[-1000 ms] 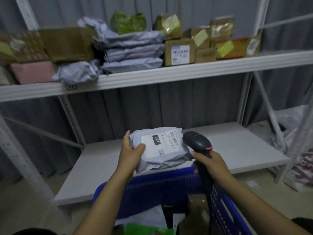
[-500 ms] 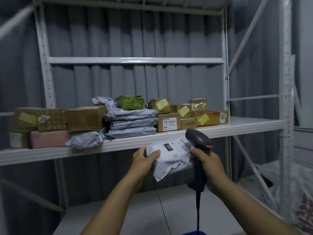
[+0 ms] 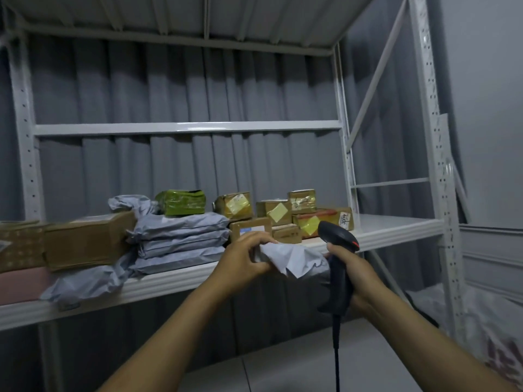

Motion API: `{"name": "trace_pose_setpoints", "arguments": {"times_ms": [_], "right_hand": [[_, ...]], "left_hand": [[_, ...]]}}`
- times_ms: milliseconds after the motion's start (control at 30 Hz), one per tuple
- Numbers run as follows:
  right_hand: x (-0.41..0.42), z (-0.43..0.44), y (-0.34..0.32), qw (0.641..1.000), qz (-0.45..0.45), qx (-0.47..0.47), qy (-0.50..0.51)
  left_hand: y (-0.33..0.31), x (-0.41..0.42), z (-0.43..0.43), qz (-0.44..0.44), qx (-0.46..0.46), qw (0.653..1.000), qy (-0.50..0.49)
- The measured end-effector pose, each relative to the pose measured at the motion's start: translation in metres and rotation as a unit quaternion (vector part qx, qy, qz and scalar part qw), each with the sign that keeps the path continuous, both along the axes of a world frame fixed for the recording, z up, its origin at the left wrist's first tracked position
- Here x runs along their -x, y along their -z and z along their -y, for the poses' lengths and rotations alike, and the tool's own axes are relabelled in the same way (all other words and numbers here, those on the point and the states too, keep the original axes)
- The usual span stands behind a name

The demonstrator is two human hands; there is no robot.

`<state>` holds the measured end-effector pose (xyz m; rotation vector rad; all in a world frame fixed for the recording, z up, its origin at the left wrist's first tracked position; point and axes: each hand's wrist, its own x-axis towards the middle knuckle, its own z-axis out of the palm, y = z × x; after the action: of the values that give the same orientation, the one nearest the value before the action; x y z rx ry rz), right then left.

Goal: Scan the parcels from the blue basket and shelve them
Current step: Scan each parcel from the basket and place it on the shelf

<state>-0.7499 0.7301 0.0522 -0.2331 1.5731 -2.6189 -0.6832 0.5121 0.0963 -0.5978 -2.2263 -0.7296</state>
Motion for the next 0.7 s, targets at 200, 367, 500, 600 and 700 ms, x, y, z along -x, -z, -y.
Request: {"name": "trace_pose_setpoints", "arguments": {"times_ms": [200, 367, 500, 600, 700], "right_hand": [[0.033, -0.02, -0.019, 0.995, -0.071, 0.017, 0.066], [0.061, -0.027, -0.031, 0.993, -0.092, 0.004, 0.069], [0.081, -0.029, -0.035, 0.992, -0.106, -0.019, 0.066], [0.095, -0.031, -0.034, 0.991, -0.111, -0.031, 0.067], [0.105, -0.036, -0.032, 0.989, -0.121, -0.047, 0.066]], "left_hand": [[-0.012, 0.046, -0.006, -0.102, -0.042, 0.992, -0.059], [-0.019, 0.093, -0.01, -0.135, -0.008, 0.973, -0.187], [-0.02, 0.131, -0.021, -0.163, 0.067, 0.951, -0.254], [-0.022, 0.149, -0.029, -0.17, 0.107, 0.931, -0.306], [-0.023, 0.165, -0.032, -0.156, 0.126, 0.923, -0.328]]}}
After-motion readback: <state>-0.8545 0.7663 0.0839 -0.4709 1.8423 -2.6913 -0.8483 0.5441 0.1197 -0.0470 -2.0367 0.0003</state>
